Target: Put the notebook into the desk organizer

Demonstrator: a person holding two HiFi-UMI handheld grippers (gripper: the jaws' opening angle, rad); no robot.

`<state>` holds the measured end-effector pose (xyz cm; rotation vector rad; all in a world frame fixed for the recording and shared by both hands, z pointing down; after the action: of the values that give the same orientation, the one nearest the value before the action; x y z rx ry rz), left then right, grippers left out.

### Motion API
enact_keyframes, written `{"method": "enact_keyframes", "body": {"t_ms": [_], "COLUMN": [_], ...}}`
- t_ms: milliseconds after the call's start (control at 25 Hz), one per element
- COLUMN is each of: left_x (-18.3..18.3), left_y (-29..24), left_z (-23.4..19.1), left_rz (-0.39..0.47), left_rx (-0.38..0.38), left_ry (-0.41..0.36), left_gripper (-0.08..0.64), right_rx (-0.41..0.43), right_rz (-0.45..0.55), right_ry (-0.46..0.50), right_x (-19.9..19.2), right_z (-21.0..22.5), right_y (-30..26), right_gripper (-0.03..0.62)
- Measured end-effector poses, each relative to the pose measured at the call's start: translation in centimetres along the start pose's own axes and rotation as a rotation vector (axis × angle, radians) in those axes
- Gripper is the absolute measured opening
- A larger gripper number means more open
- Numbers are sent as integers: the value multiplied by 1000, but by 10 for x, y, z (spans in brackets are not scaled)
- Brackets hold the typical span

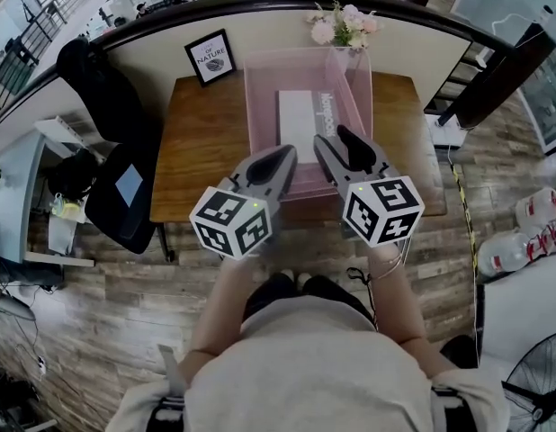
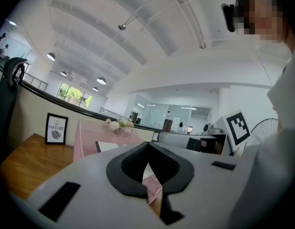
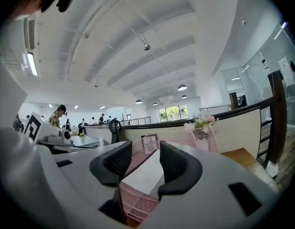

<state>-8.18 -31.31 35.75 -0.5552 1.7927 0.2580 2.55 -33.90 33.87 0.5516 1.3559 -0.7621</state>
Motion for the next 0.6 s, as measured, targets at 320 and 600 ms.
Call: {"method": "enact_keyframes", "body": {"t_ms": [320,600], "left_x": [1,-2], "left_y": [-3,-4], "left_z": [10,21], "left_rz": [-1,-15], "left_rx": [-9,-14], "left_ry": [-43,-137], "left_gripper": [11,11], "right_rx": [63,98], "right_rz": [89,158], "right_ry": [-10,-22], "right_x": [8,6], "right_z": [-9,-11], "right_y": [19,33], "right_gripper": [83,11]}}
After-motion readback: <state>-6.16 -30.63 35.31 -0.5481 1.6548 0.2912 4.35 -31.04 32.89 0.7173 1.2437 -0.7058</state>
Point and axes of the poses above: the fingertips, and each gripper's own axes: y backward along the fingers, z to its right, x out of its top, the point moved 4 cm from there along y, backward along the fingers, and after that the axes turned 12 degrees about x, right-handed, at the moved point
